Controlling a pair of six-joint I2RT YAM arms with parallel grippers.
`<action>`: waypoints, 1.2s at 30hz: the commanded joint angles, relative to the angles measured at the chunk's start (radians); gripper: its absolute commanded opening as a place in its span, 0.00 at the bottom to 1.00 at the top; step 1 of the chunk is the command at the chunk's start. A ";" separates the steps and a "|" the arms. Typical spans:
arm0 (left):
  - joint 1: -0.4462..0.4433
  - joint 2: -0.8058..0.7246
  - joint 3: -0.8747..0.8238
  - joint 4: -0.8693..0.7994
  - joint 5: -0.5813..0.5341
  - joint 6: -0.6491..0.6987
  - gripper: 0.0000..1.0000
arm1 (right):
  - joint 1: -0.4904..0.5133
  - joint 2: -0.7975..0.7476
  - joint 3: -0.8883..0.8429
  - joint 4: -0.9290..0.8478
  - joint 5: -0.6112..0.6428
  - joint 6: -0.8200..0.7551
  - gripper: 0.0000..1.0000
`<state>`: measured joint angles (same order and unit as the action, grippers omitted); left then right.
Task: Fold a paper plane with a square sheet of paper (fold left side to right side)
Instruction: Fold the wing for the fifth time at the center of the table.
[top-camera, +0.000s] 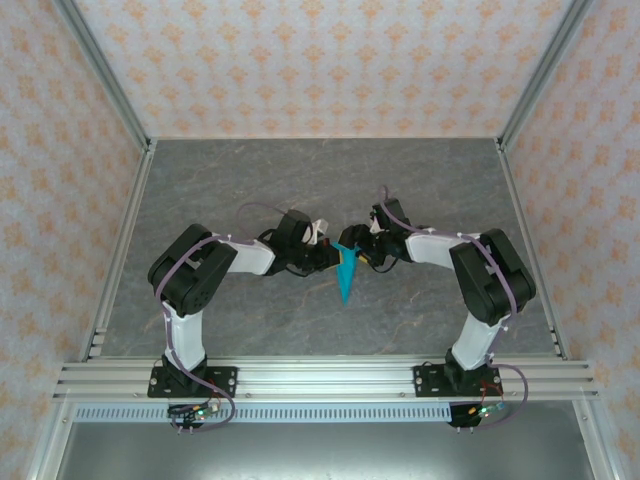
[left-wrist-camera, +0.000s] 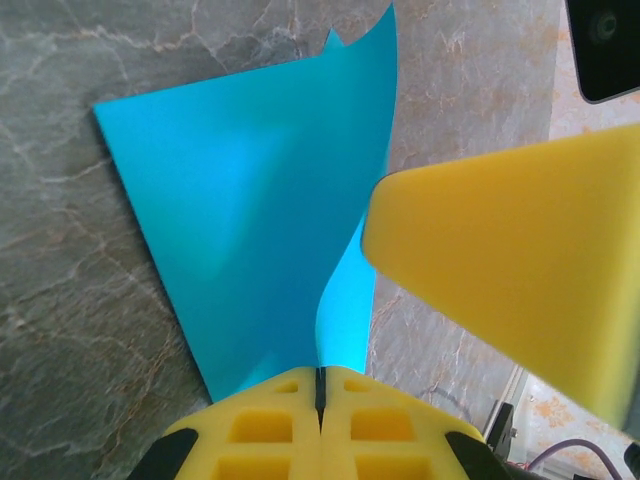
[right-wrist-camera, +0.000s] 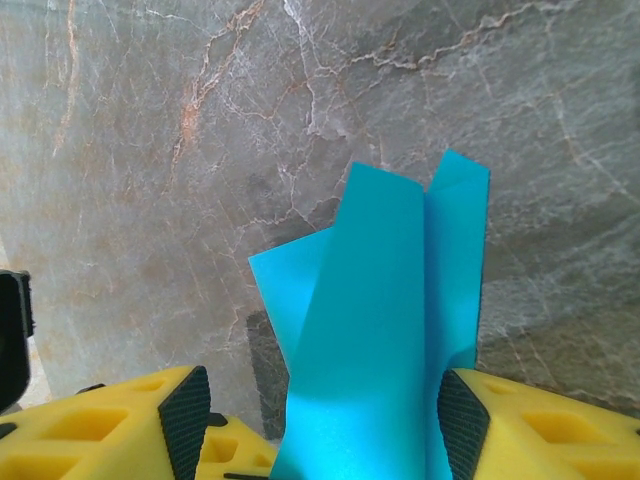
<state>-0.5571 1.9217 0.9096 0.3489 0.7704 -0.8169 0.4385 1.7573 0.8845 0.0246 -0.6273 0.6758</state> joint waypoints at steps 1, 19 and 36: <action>0.010 0.003 0.029 -0.028 -0.022 0.032 0.00 | 0.010 0.027 0.011 -0.077 0.029 -0.028 0.66; 0.016 0.049 0.040 -0.039 -0.024 0.048 0.00 | 0.015 0.028 0.011 -0.089 0.029 -0.036 0.66; 0.018 0.067 0.028 -0.054 -0.046 0.064 0.00 | 0.013 -0.052 0.008 -0.083 0.057 -0.044 0.66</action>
<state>-0.5499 1.9682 0.9298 0.3248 0.7715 -0.7837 0.4435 1.7500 0.8906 0.0055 -0.6147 0.6518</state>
